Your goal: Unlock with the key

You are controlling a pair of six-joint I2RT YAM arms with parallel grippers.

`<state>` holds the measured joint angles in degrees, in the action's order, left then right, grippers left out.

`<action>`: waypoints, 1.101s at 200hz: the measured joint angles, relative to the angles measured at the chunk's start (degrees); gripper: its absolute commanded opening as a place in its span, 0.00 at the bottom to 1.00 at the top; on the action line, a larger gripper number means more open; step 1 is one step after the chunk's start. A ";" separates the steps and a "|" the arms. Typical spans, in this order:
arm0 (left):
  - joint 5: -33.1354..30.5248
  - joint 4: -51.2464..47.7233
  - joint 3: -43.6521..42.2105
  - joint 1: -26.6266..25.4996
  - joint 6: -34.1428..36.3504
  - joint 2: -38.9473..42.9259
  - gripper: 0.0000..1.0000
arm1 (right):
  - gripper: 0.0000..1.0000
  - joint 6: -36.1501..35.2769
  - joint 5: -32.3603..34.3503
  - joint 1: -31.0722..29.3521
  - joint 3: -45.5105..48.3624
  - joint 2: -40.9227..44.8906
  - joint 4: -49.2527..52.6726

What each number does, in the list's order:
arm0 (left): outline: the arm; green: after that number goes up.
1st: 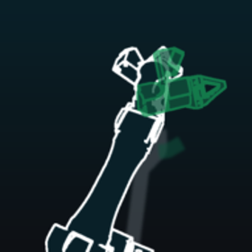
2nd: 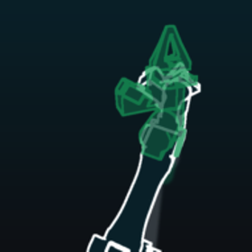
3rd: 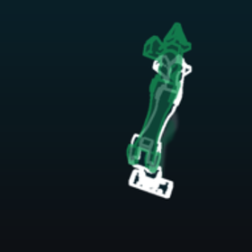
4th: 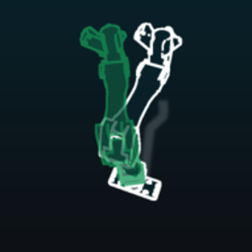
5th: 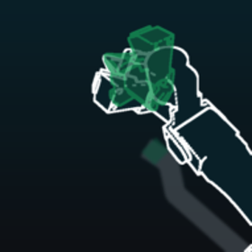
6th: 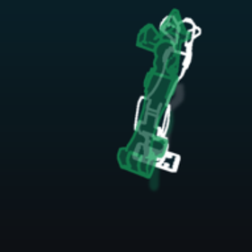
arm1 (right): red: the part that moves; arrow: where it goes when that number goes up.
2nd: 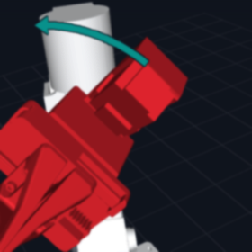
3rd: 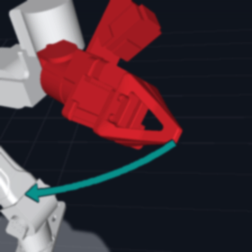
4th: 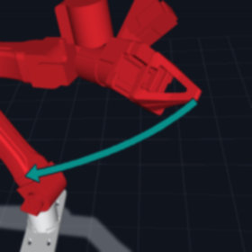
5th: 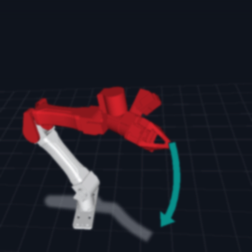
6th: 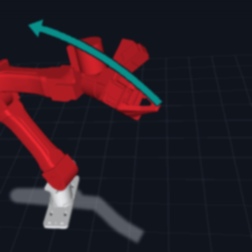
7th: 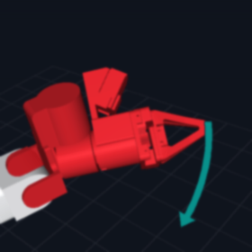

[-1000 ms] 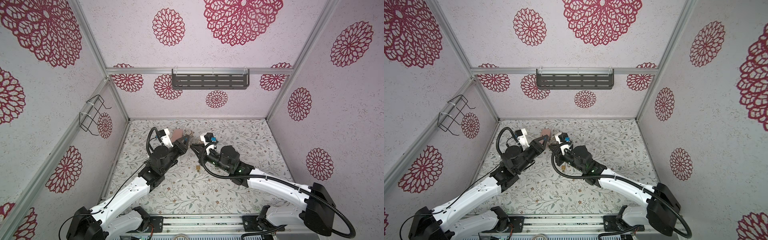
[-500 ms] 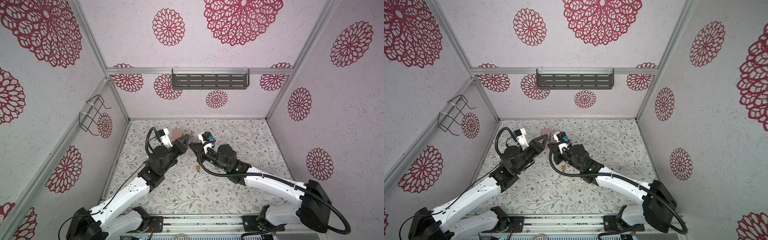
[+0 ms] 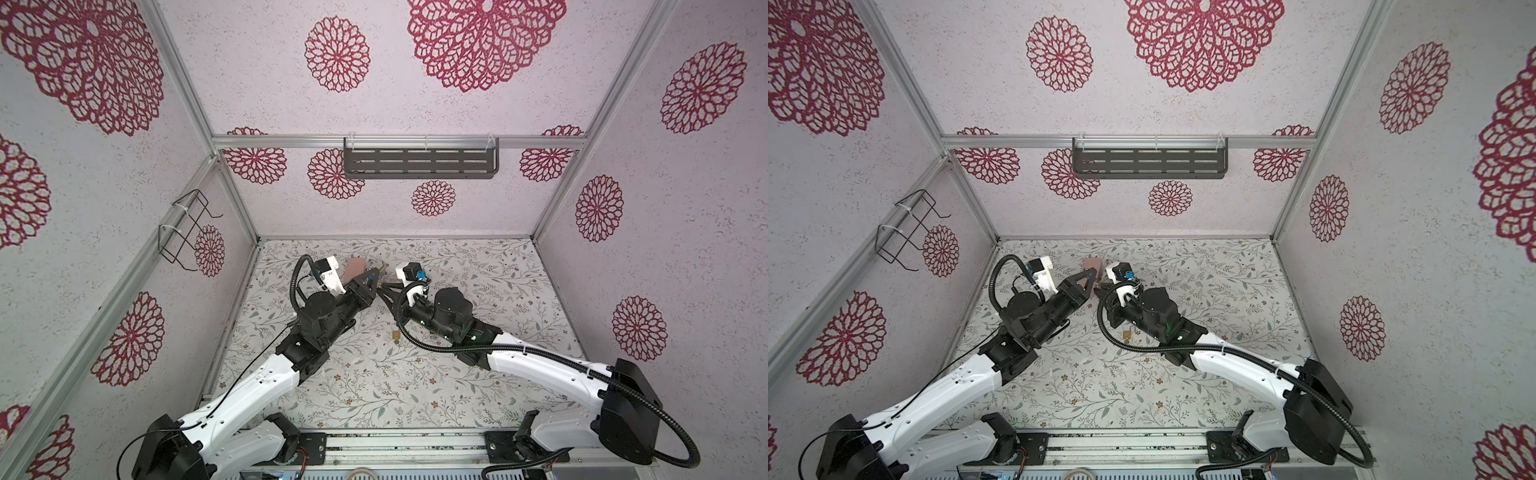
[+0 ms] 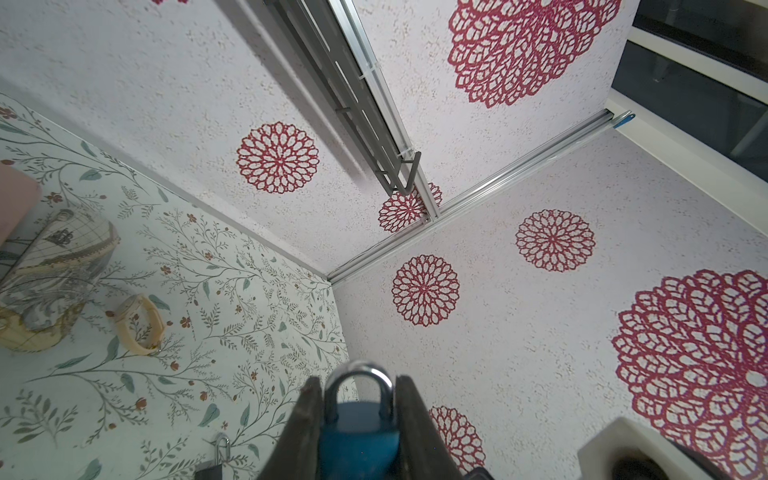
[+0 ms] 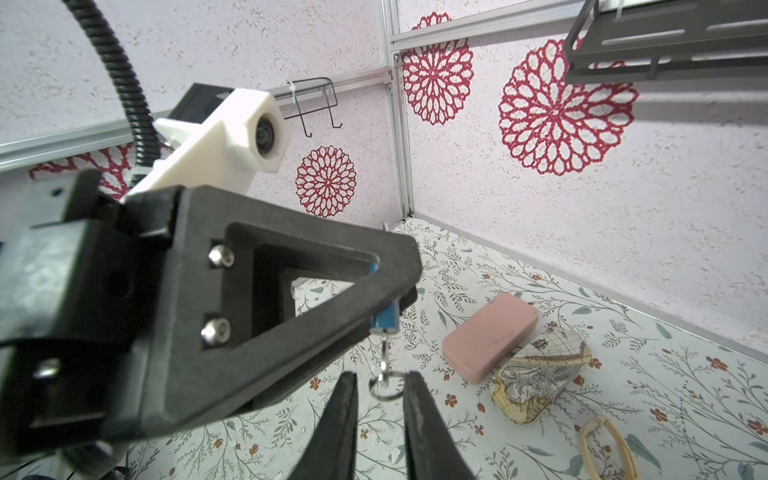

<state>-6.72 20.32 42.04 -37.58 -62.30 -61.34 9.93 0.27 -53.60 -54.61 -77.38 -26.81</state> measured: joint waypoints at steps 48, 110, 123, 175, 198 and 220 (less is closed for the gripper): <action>-0.02 0.00 0.00 -0.04 0.00 -0.02 0.00 | 0.16 -0.22 -0.02 0.04 -0.42 -0.09 -0.09; 0.00 0.00 0.00 -0.07 -0.17 -0.02 0.00 | 0.08 -0.44 0.00 0.11 -0.44 -0.20 0.13; 0.24 -0.02 0.00 -0.13 -0.48 -0.02 0.00 | 0.05 -0.44 0.00 0.11 -0.57 -0.31 0.15; -0.85 -0.33 0.02 -0.26 -2.23 -0.04 0.00 | 0.00 -1.36 -0.07 0.20 -2.56 -1.44 1.99; -1.27 -1.38 0.39 -0.50 -2.97 -0.17 0.00 | 0.00 -1.46 -0.02 0.22 -2.97 -1.62 2.95; -1.36 -3.23 1.81 -0.66 -3.63 -0.83 0.00 | 0.00 -1.97 0.13 0.22 -3.65 -1.68 4.02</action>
<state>-8.08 17.08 43.86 -38.24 -65.93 -62.17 7.97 0.40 -53.39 -58.26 -79.07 -22.79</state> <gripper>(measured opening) 0.264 0.044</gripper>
